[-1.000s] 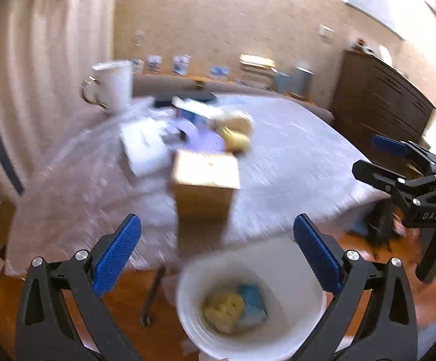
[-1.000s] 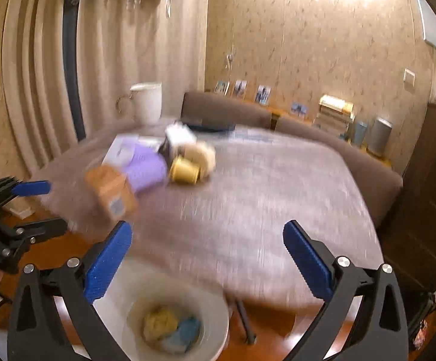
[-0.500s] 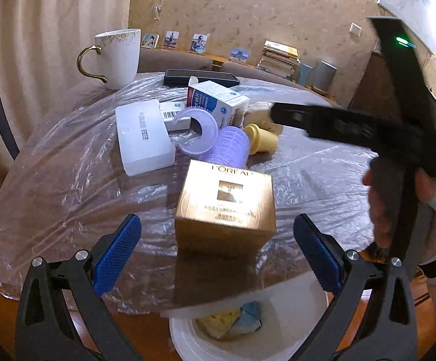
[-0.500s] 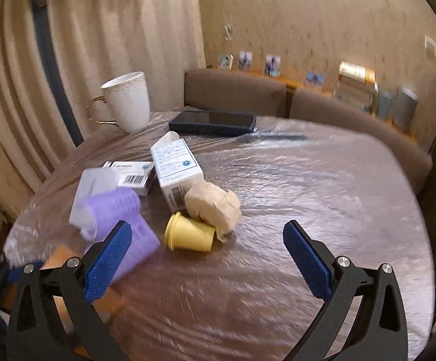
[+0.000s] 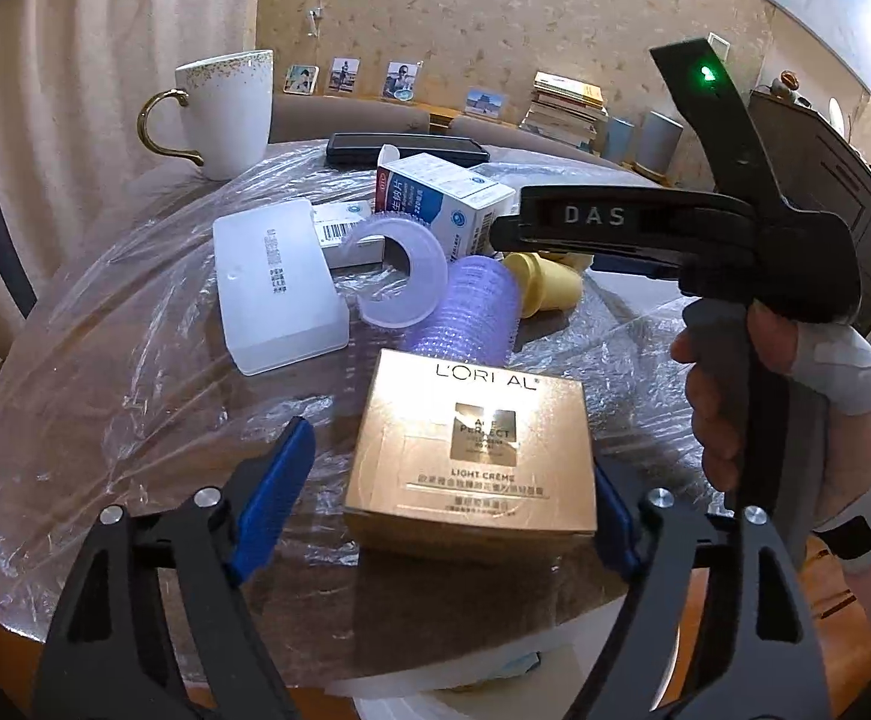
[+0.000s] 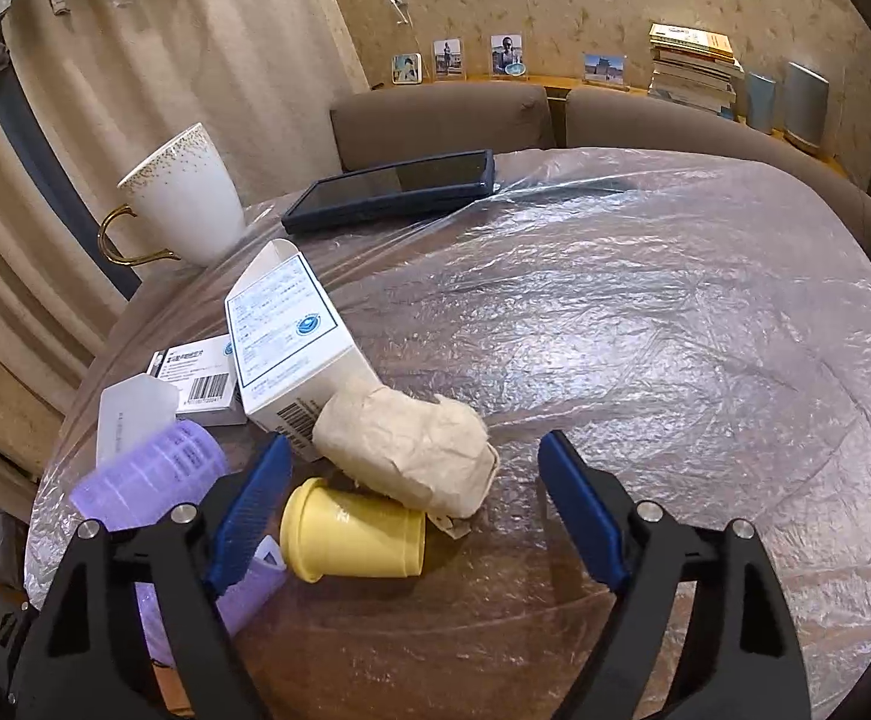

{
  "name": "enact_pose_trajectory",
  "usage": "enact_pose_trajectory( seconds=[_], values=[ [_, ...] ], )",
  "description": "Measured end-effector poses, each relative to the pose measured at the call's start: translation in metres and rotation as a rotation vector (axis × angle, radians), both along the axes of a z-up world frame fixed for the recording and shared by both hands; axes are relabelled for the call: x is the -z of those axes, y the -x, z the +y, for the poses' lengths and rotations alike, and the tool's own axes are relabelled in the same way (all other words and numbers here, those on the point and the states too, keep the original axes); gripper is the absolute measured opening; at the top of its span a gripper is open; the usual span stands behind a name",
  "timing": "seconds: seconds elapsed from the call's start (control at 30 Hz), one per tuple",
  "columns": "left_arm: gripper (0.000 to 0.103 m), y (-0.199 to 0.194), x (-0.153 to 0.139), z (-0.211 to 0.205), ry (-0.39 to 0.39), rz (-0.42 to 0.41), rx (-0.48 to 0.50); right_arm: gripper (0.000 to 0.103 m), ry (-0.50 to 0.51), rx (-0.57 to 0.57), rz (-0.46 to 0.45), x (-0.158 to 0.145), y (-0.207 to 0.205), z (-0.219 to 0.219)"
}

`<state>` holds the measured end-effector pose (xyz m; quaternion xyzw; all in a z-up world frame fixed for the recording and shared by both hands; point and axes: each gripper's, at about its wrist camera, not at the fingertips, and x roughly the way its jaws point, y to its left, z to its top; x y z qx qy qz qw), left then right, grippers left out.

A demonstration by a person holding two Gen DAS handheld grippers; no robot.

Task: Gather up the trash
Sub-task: 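Grasp the L'Oréal box with the left tool while the right tool grasps the cream bundle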

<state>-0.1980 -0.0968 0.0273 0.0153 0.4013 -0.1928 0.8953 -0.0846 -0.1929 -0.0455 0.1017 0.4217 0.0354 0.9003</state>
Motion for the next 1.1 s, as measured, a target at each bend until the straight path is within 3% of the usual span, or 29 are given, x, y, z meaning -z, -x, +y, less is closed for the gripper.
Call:
enact_pose_trajectory(
  seconds=[0.17, 0.3, 0.33, 0.37, 0.9, 1.1],
  values=[
    [0.077, -0.001, 0.003, -0.003, -0.006, 0.01, 0.015, 0.072, 0.009, -0.013, 0.008, 0.002, -0.004, 0.004],
    [0.076, -0.002, 0.004, -0.001, 0.009, 0.016, 0.018, 0.057, -0.024, -0.018, 0.003, 0.002, -0.003, 0.001],
    [0.067, -0.003, 0.005, 0.0, 0.018, 0.021, 0.023, 0.052, -0.033, -0.019, 0.001, 0.001, -0.003, 0.0],
    [0.062, -0.004, 0.005, 0.0, 0.024, 0.03, 0.029, 0.052, -0.038, -0.018, 0.002, 0.001, -0.003, -0.002],
    [0.06, 0.002, -0.004, 0.007, 0.044, 0.019, 0.044, 0.052, -0.142, 0.042, -0.044, -0.021, 0.023, -0.042],
    [0.06, 0.002, -0.004, 0.009, 0.04, 0.015, 0.045, 0.052, -0.133, 0.032, -0.069, -0.033, 0.046, -0.048]
  ],
)
